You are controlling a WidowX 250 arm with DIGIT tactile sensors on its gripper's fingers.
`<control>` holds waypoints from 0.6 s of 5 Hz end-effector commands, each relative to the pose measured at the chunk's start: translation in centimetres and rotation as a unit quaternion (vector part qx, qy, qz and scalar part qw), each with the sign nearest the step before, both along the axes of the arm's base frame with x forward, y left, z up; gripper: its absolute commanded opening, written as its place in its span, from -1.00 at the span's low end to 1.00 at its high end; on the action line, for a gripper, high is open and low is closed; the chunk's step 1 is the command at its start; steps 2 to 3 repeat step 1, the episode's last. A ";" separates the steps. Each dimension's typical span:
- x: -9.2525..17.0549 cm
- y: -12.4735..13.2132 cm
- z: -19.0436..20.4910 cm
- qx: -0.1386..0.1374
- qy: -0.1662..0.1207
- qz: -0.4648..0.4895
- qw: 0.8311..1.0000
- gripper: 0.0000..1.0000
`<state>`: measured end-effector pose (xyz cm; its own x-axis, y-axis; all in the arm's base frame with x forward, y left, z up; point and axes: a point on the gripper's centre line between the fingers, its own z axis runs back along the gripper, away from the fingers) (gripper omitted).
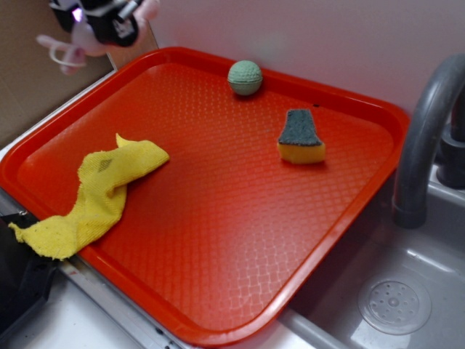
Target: Grab the pink bunny.
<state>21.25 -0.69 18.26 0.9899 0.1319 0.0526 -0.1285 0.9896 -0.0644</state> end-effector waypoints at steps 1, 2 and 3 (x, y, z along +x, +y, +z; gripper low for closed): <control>-0.9 1.0 4.9 -0.067 -0.008 -0.021 0.998 -1.00; -0.9 1.0 4.9 -0.067 -0.008 -0.021 0.998 -1.00; -0.9 1.0 4.9 -0.067 -0.008 -0.021 0.998 -1.00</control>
